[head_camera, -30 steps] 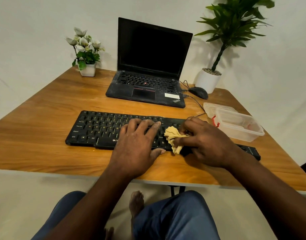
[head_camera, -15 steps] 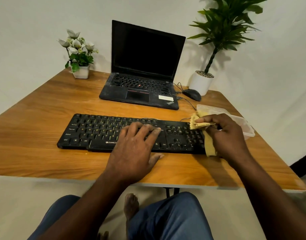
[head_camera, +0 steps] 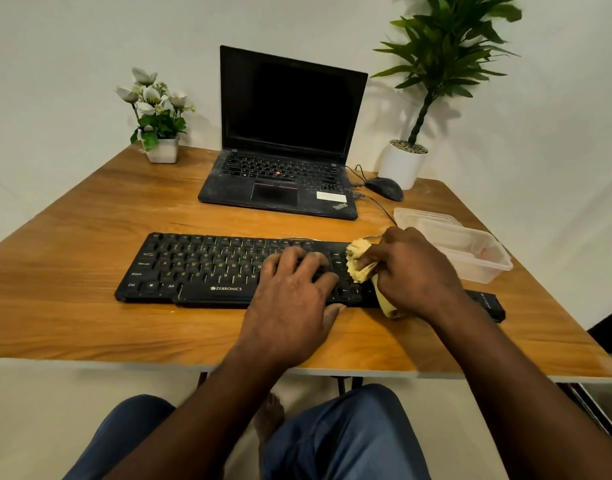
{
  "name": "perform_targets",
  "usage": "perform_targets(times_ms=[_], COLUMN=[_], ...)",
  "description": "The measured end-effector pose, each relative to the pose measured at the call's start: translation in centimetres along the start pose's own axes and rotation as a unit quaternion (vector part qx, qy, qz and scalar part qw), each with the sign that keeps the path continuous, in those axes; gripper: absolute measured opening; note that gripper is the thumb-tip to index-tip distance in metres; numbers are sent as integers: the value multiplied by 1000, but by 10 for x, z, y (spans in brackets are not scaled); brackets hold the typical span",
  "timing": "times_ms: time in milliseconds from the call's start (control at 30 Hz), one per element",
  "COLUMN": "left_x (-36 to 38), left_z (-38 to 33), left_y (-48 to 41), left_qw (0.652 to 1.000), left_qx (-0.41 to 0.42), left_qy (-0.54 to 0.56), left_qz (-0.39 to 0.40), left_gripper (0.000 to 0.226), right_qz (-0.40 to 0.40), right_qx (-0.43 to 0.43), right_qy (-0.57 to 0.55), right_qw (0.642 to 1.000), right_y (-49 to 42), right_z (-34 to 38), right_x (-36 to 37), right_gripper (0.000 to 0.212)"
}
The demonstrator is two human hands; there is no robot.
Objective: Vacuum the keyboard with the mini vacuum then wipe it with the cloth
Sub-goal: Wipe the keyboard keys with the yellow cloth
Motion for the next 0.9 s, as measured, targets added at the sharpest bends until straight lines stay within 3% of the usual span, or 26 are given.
perform_targets(times_ms=[167, 333, 533, 733, 900], left_x=[1, 0, -1, -2, -1], left_z=[1, 1, 2, 2, 2], left_y=[-1, -1, -1, -2, -1], left_qw=[1000, 1000, 1000, 1000, 1000], left_qx=[-1, -8, -13, -14, -14], left_qy=[-6, -8, -7, -5, -2], left_qz=[7, 10, 8, 14, 13], left_gripper=[51, 49, 50, 53, 53], right_qz=[16, 4, 74, 81, 98], right_qx=[-37, 42, -1, 71, 78], right_qy=[-76, -54, 0, -11, -25], right_qw=[996, 998, 997, 994, 992], right_y=[1, 4, 27, 33, 45], right_z=[16, -10, 2, -3, 0], right_x=[8, 1, -1, -12, -14], right_gripper=[37, 42, 47, 47, 45])
Point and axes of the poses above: each hand's wrist, its own y-axis away from the middle knuckle, its own x-axis out of the palm, z = x × y, the point moved 5 cm from there along -y, towards the middle knuckle, and after that the axes turned 2 degrees about -x, right-handed, at the moved point
